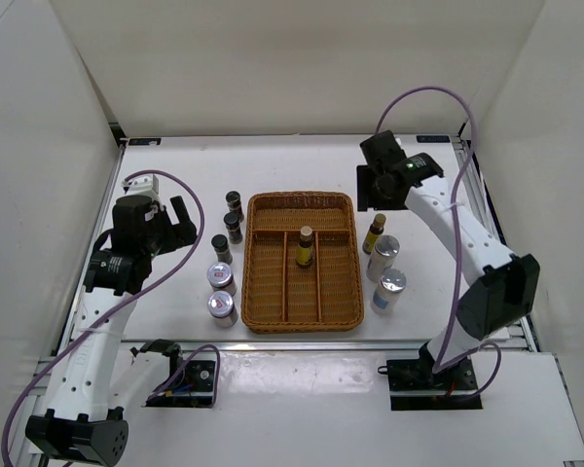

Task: Organize the condiment bottles

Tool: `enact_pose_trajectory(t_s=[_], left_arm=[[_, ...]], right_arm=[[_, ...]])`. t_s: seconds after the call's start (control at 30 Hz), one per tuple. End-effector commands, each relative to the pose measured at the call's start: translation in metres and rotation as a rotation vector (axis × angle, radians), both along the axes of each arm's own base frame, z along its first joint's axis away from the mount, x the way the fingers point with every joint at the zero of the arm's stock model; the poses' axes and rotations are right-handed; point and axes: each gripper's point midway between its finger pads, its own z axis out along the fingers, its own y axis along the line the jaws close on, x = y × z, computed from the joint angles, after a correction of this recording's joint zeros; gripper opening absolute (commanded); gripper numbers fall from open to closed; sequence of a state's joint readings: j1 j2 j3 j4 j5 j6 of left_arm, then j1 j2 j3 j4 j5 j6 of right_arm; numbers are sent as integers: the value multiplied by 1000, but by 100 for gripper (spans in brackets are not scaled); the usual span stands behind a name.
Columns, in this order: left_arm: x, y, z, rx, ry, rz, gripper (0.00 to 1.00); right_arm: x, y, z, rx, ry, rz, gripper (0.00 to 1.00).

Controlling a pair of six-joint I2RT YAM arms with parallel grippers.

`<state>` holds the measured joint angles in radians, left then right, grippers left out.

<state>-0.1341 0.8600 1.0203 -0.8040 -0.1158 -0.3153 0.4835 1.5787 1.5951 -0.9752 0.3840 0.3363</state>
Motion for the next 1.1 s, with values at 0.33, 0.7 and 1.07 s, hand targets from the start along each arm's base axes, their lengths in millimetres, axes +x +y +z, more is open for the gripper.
enact_pose_trajectory(t_s=[0.33,0.7,1.07], left_arm=[[-3,-1,1,-3,-9,-3,100],[-3,-1,1,-3,-9,-3,100],[-3,-1,1,-3,-9,-3,100]], right_arm=[[2,-6,-45,34,140,3,57],[-4,-5,-68,63,200,8,45],[-3,-29,-7,24,1,-73,13]])
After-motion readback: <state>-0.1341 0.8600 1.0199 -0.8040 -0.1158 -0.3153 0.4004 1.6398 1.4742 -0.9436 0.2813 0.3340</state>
